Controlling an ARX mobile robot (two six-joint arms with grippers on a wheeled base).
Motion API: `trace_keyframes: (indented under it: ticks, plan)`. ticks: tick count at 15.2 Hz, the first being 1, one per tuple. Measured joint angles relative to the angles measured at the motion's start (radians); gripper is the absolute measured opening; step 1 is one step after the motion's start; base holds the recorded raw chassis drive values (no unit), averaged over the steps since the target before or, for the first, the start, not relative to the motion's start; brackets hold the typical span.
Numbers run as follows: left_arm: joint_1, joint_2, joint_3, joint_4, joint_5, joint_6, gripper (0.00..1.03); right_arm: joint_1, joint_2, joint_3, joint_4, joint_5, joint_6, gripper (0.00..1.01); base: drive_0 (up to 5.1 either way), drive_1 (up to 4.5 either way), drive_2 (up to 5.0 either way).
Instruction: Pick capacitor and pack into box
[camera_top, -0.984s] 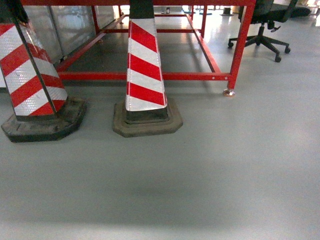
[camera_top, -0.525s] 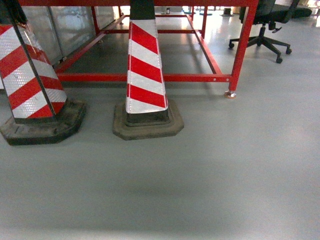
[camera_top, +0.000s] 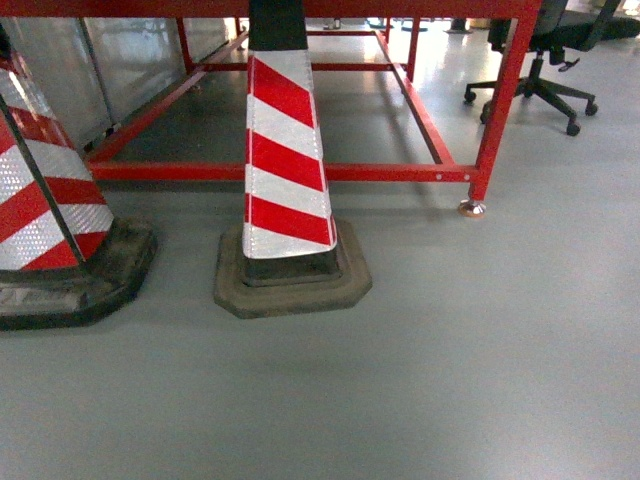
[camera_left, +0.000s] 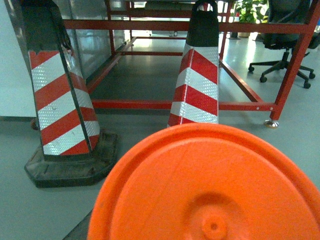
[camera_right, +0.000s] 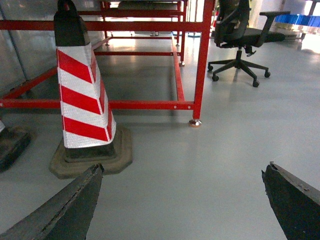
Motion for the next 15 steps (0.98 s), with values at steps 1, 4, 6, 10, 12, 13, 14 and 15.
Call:
trace_keyframes:
  ticks: [1,4,6,10,12,13,14,15]
  plan:
    - [0.0,0.0,0.0,0.0,0.0,0.0,0.43,0.0,0.0,0.0,0.003,0.0,0.0,0.98,0.0,4.31,-4.3]
    - [0.0,0.0,0.0,-0.001,0.001,0.0,0.43,0.0,0.0,0.0,0.0,0.0,0.0,0.98,0.0,4.31,-4.3]
    - [0.0,0.0,0.0,-0.002,0.001,0.0,0.43,0.0,0.0,0.0,0.001,-0.001,0.0,0.98,0.0,4.31,-4.3]
    - [0.0,0.0,0.0,-0.001,0.0,0.0,0.43,0.0,0.0,0.0,0.004,0.0,0.0,0.98,0.0,4.31,-4.3]
    - [0.0,0.0,0.0,0.0,0.001,0.0,0.43,0.0,0.0,0.0,0.008,0.0,0.0,0.98,0.0,4.31,-4.3]
    - [0.0,0.0,0.0,0.0,0.0,0.0,0.43,0.0,0.0,0.0,0.0,0.0,0.0,0.98,0.0,4.31,-4.3]
    - [0.0,0.0,0.0,0.0,0.002,0.0,0.43,0.0,0.0,0.0,0.003,0.0,0.0,0.98,0.0,4.31,-4.3]
    - [0.0,0.0,0.0,-0.001,0.002,0.0,0.43,0.0,0.0,0.0,0.001,0.0,0.0,0.98,0.0,4.31,-4.3]
